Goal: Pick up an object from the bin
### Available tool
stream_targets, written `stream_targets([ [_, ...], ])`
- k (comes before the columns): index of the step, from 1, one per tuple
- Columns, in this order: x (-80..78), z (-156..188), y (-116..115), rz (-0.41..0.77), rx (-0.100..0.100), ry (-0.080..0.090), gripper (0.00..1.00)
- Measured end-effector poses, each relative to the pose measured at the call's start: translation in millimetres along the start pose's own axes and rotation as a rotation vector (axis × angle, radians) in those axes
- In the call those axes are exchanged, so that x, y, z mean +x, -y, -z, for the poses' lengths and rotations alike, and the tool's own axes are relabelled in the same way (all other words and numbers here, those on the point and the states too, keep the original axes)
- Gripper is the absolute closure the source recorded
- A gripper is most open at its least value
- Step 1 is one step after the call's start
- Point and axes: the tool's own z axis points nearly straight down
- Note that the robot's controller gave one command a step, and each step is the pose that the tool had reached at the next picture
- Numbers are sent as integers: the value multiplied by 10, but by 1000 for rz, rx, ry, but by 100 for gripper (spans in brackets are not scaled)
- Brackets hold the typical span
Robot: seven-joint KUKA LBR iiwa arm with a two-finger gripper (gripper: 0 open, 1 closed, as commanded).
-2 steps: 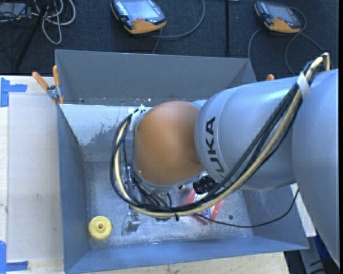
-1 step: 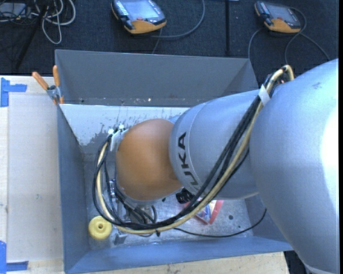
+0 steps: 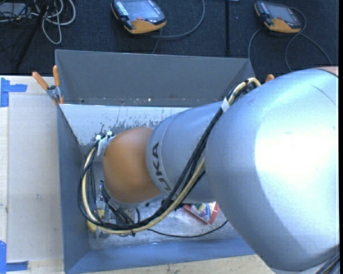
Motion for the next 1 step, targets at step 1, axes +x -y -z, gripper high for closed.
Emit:
stream_targets([
  [1, 0, 0, 0, -1, 0, 0, 100],
])
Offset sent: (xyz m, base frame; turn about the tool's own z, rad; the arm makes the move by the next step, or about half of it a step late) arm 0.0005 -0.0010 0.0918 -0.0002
